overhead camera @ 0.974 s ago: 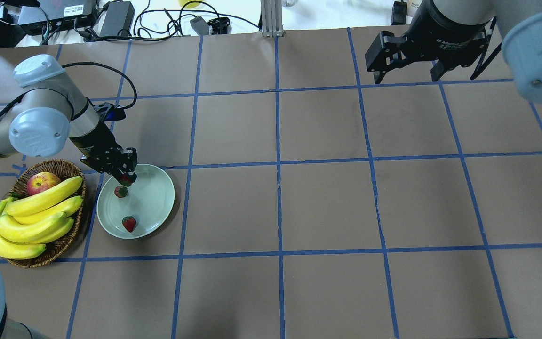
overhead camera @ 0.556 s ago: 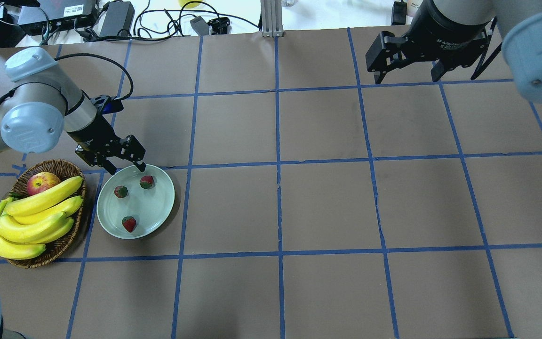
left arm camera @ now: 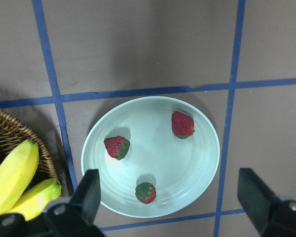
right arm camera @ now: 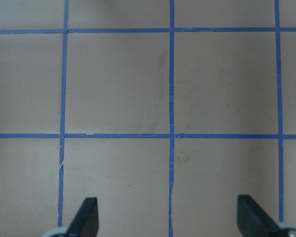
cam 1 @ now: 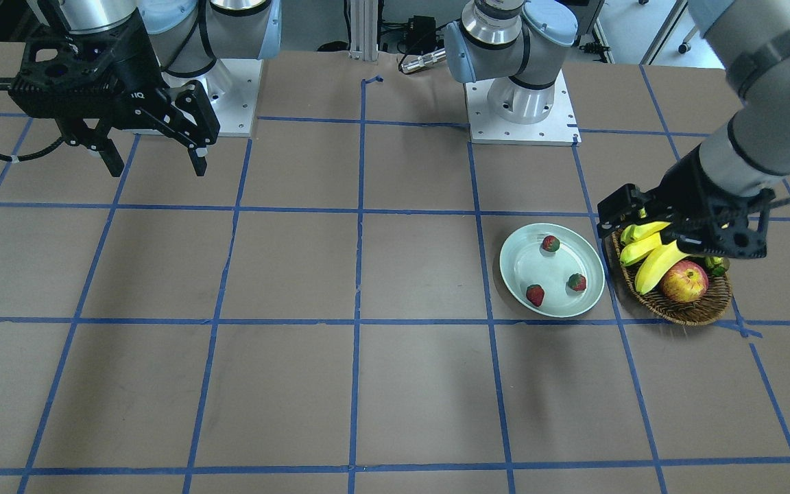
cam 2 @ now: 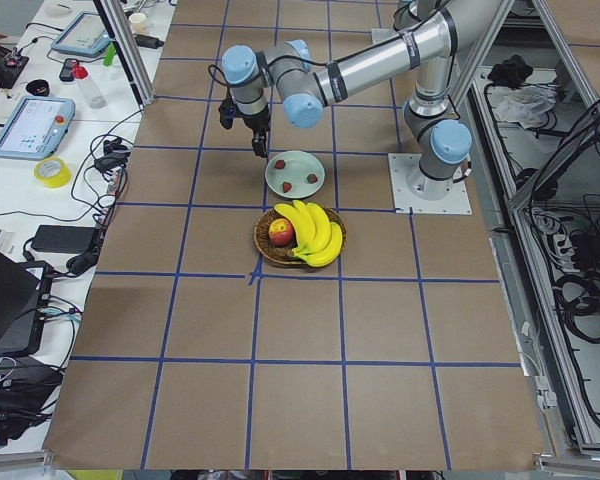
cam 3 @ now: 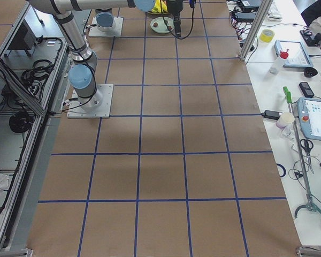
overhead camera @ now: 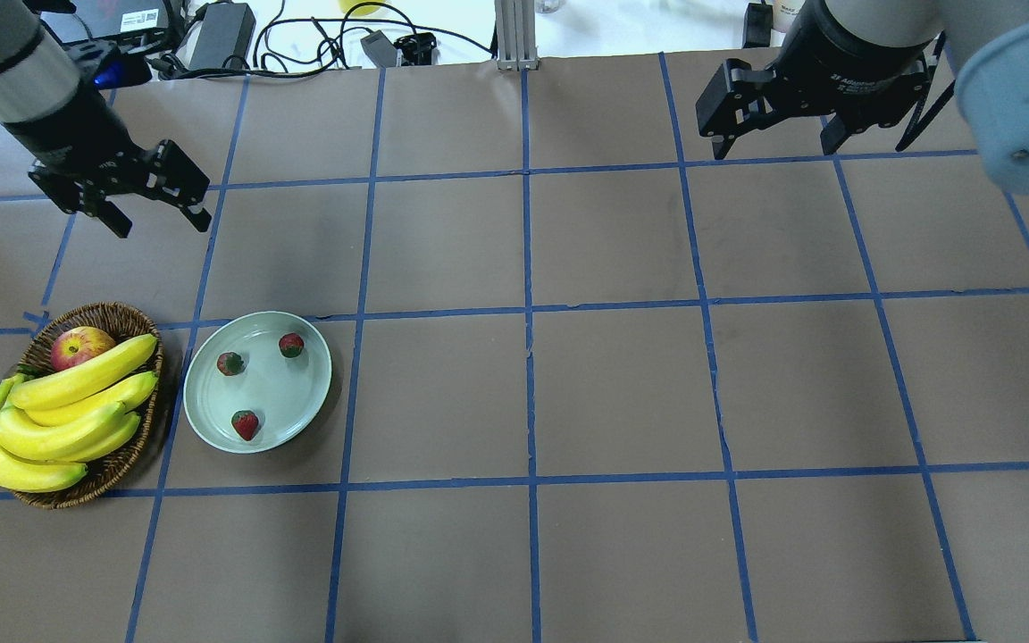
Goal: Collect all strawberries into plate
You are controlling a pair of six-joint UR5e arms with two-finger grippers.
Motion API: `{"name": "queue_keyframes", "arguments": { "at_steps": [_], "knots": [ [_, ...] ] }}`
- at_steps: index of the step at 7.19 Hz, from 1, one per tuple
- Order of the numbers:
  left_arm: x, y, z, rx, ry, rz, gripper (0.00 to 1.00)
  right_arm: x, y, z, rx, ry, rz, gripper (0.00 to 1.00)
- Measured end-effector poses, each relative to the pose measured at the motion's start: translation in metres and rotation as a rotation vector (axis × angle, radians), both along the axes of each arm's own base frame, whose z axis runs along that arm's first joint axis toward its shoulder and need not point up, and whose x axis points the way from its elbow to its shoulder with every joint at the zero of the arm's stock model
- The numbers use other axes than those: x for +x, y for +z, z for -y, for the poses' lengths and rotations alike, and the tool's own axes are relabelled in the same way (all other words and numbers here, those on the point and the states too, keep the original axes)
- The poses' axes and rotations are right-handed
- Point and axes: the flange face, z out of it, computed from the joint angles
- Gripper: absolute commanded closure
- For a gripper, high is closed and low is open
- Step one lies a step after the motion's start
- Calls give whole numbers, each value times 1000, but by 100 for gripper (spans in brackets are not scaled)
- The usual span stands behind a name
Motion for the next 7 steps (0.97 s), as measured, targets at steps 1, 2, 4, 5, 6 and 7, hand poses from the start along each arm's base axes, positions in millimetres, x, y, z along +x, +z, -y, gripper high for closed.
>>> {"name": "queue_keyframes", "arguments": {
  "at_steps": [1, 2, 4, 5, 6, 7],
  "knots": [
    [-7, 35, -18, -16, 9, 24, 0, 0, 0, 0, 1, 0, 0, 0],
    [-17, 59, -34, -37, 24, 46, 0, 0, 0, 0, 1, 0, 1, 0],
    [-52, 73, -48, -48, 65, 101, 0, 0, 1, -2, 0, 2, 1, 0],
    [-71, 74, -50, -56, 83, 116, 0, 1, 0, -3, 2, 4, 0, 0],
    [-86, 78, -53, -74, 90, 108, 0, 0, 0, -4, 3, 4, -2, 0],
    [-98, 83, -55, -99, 90, 73, 0, 0, 0, -4, 3, 4, -3, 0]
  ]
}}
